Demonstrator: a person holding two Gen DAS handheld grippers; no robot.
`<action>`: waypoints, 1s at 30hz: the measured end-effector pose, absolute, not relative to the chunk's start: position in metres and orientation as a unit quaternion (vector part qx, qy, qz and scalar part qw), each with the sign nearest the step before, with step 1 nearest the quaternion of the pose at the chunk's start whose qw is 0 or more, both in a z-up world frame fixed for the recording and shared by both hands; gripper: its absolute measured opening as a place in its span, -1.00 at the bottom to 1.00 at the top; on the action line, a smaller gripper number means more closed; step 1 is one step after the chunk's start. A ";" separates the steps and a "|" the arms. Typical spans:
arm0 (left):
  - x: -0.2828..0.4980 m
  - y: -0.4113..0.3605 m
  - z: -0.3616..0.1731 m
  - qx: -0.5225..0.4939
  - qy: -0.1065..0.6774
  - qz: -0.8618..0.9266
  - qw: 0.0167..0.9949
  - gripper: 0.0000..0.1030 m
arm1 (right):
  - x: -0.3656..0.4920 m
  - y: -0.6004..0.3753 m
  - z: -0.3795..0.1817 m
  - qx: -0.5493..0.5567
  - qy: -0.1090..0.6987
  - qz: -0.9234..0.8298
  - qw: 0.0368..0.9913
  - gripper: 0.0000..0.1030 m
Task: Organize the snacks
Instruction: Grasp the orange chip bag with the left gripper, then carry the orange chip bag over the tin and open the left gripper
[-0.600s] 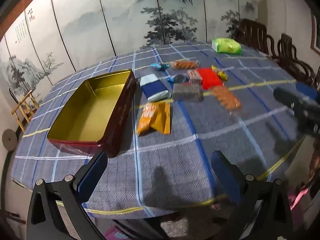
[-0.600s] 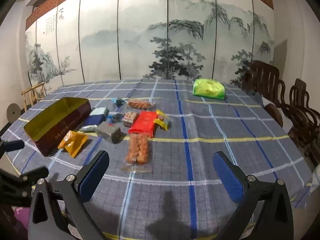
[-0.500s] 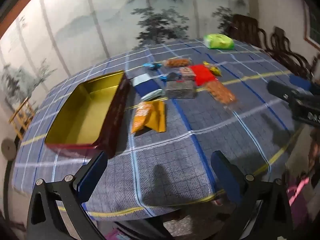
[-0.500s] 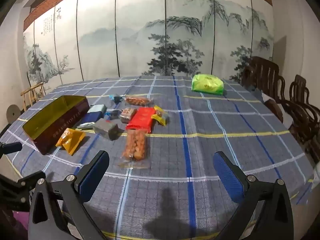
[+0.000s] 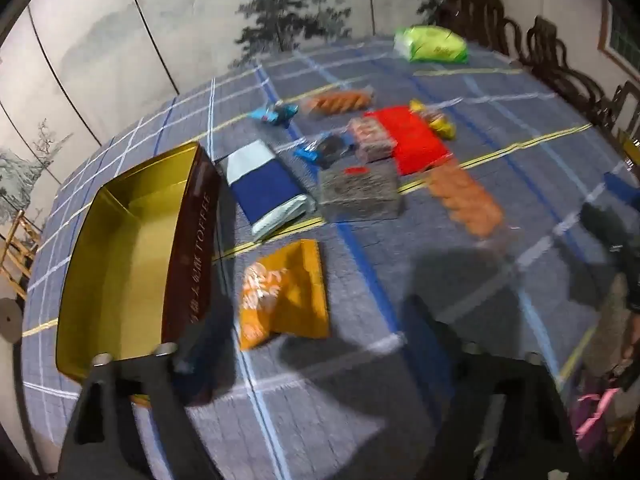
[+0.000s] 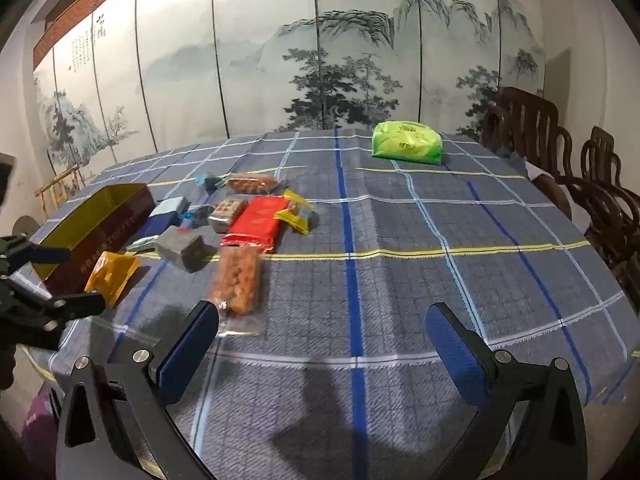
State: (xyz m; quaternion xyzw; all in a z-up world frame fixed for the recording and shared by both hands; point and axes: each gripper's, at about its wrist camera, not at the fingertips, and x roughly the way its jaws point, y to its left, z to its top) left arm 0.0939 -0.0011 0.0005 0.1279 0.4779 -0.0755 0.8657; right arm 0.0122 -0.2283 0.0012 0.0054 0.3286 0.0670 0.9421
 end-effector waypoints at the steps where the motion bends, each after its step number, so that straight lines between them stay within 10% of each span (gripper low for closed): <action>1: 0.104 -0.001 -0.007 0.131 0.485 -0.073 0.861 0.43 | 0.015 -0.230 0.001 0.007 0.330 0.066 0.942 1.00; 11: 0.138 0.008 -0.031 0.115 0.529 -0.066 0.839 0.43 | 0.035 -0.231 -0.014 0.020 0.353 0.067 0.933 1.00; 18: 0.149 0.012 -0.035 0.069 0.540 -0.076 0.835 0.16 | 0.043 -0.231 -0.018 0.021 0.353 0.067 0.933 1.00; 24: 0.142 0.013 -0.033 0.040 0.523 -0.085 0.847 -0.48 | 0.059 -0.226 -0.021 0.024 0.358 0.069 0.931 1.00; 30: 0.117 0.008 -0.014 -0.004 0.503 -0.098 0.859 -0.49 | 0.066 -0.220 -0.033 0.011 0.374 0.072 0.925 1.00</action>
